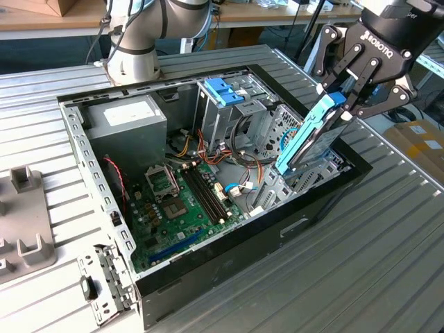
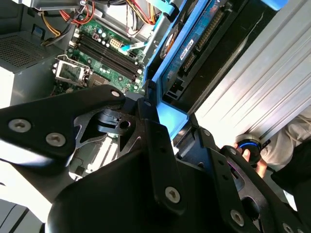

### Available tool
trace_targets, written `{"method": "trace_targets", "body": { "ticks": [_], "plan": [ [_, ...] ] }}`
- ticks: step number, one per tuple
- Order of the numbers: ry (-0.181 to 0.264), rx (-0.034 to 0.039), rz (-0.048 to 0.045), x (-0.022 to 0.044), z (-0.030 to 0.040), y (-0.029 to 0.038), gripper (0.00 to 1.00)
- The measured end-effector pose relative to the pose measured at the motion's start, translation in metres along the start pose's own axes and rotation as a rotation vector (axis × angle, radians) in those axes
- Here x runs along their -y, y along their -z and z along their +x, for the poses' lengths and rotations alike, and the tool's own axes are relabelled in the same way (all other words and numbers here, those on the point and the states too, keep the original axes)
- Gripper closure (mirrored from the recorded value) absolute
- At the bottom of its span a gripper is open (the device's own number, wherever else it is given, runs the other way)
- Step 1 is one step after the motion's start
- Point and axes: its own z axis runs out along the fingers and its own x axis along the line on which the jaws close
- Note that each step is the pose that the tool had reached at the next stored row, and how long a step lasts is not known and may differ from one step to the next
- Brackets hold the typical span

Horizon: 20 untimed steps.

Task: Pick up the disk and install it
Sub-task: 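Insert the disk into the insertion slot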

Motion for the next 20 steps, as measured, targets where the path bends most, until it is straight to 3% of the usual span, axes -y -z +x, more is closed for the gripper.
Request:
{"method": "trace_targets", "body": {
  "ticks": [20],
  "plan": [
    [0.0,-0.0001,0.0,0.0009,0.0013,-0.0185,0.63]
  ]
}}
